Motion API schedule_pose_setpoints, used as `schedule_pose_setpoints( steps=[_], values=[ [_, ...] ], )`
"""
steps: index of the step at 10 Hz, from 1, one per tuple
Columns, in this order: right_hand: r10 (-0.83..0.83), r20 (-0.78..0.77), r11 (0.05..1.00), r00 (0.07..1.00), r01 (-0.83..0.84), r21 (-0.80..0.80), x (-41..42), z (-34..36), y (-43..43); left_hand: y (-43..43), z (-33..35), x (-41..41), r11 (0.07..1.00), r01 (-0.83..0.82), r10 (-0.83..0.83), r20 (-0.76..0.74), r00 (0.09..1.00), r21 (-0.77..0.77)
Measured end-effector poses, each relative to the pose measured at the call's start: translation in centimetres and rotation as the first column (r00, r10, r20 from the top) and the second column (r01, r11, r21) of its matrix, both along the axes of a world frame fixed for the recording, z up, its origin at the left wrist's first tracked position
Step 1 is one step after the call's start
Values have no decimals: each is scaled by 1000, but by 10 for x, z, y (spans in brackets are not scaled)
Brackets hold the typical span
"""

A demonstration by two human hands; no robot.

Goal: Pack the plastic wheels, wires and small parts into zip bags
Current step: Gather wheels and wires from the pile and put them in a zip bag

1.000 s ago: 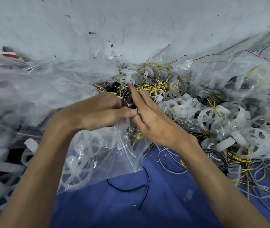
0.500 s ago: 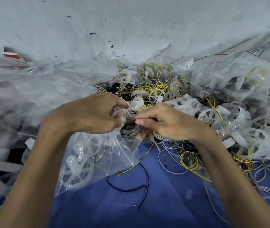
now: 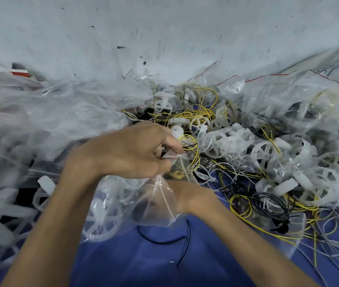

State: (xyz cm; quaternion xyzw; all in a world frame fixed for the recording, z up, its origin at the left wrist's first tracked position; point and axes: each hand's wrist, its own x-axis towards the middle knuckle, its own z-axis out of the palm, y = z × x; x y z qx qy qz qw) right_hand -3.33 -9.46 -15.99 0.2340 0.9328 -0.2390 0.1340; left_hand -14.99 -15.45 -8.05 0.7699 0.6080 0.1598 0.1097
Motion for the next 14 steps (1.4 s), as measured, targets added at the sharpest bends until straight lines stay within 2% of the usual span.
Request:
schedule_pose_setpoints(
  steps=[1,3,4,6,7,8,9,10,11,12,13,14],
  values=[
    [-14,9,1000,1000,14,14,-7,-9,1,0,1,0,1000,7,-7,9,1000,-5],
    [-195,9,977,981,194,91,1,-28,11,3,-1,-5,997,-26,30,56,998,-70],
    [-166,117,986,979,163,29,-4,-31,14,5,-5,-9,992,-38,47,71,996,-123],
    [-69,-16,994,997,68,-82,-14,-12,13,9,-9,-17,985,-79,88,52,995,-156],
    [88,3,995,996,-88,-43,-12,-2,15,10,-11,-20,975,-97,110,53,993,-200],
    [208,-69,977,976,-210,-20,-9,16,22,9,-11,-25,972,-133,138,12,990,-195],
    [212,-193,974,958,-224,-42,-1,25,33,8,-11,-31,946,-162,158,-36,987,-279],
    [83,-257,991,963,-107,-81,10,29,49,9,-14,-38,905,-237,208,-118,971,-355],
    [-73,-290,990,954,35,-134,27,32,72,8,-16,-46,872,-283,265,-102,959,-399],
    [-167,-310,986,936,151,-76,45,32,91,5,-19,-51,857,-341,320,-120,940,-387],
    [-234,-296,965,926,258,45,54,27,105,6,-23,-57,849,-362,329,-150,932,-384],
    [-260,-292,959,920,282,35,54,22,109,8,-24,-64,834,-355,306,-182,935,-422]
  ],
)
